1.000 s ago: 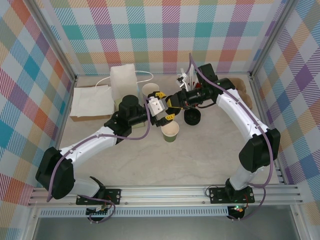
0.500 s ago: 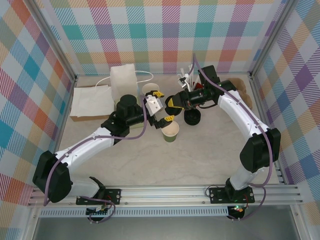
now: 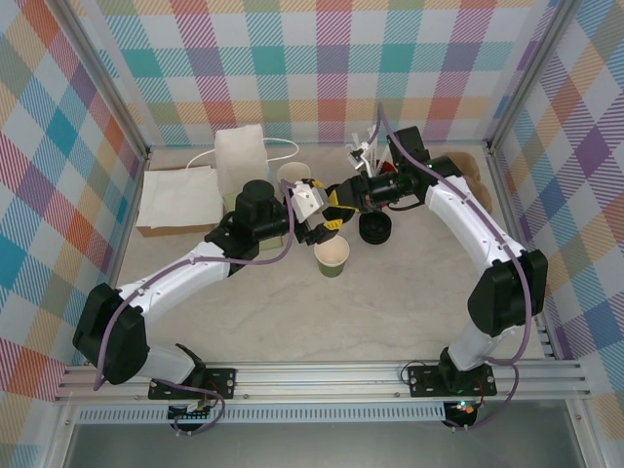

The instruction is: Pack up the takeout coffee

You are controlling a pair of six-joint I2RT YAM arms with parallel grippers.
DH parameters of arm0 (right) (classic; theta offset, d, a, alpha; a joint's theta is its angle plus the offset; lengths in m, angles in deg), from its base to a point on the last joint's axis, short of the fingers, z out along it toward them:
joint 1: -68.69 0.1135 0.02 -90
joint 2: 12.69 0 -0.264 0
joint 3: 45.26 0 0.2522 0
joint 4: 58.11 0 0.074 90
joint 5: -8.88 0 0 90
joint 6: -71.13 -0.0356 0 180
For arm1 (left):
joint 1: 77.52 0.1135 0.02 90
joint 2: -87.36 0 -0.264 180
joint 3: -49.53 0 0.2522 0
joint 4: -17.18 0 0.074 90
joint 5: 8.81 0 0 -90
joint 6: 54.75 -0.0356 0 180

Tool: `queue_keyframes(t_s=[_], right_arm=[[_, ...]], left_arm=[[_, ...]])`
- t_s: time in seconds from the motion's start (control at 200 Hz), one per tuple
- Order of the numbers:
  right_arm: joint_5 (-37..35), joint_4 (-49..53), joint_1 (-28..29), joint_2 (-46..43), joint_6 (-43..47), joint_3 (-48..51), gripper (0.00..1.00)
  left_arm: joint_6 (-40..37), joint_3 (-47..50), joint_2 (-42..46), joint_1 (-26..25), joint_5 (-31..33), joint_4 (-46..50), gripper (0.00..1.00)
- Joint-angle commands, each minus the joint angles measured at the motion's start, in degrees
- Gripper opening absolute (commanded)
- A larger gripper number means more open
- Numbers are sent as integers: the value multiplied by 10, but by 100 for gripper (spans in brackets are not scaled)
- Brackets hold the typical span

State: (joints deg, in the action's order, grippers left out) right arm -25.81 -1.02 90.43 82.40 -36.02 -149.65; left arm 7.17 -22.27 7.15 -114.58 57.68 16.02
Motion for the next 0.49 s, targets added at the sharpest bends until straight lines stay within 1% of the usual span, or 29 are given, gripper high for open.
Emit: queue_keyframes(t_s=[0.0,0.195,0.345,0.42,0.49], right_arm=[[17,12,6,-7,2,1,22],[17,18,11,-1,2,-1,22],[9,25,13,4,5,-5,23],[6,24,13,2,4,-7,26],[-1,23,13,-1,2,-9,31]], left_arm=[[-1,-21,-9,-1,1,-11,81],[-1,-23,-13,-1,5,-12,79],[-6,-26,-13,-1,8,-5,74],[-13,-26,-11,-1,11,4,73],[-17,-24,-9,-1,12,14,73]])
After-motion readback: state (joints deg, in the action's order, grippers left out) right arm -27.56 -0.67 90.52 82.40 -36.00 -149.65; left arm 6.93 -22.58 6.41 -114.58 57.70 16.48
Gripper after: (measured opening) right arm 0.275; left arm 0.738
